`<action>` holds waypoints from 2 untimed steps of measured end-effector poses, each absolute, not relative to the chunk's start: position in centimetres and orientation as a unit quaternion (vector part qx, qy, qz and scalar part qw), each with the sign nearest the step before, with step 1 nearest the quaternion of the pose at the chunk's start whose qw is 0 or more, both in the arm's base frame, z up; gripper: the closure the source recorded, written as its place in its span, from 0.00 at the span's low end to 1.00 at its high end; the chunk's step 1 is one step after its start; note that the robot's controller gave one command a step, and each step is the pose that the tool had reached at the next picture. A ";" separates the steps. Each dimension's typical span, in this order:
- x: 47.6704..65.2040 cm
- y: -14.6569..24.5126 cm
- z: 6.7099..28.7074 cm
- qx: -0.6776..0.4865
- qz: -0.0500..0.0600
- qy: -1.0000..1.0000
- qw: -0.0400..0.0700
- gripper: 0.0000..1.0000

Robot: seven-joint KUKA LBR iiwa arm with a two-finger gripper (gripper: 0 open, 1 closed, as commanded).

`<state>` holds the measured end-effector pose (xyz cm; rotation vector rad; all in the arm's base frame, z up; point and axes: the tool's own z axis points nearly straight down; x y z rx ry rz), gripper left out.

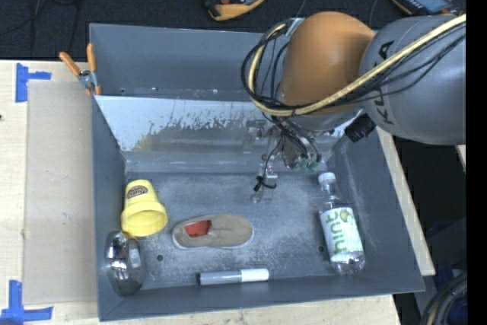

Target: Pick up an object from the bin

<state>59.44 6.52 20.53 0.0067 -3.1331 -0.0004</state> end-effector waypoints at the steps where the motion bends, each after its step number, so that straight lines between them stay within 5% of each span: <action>1: 56.0 16.1 19.6 0.032 -0.002 -0.999 0.006 0.00; 2: 52.1 18.0 11.5 0.373 -0.005 -0.928 0.008 0.00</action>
Offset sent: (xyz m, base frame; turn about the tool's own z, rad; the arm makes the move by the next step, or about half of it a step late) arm -0.0329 0.0898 -0.0077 -0.0502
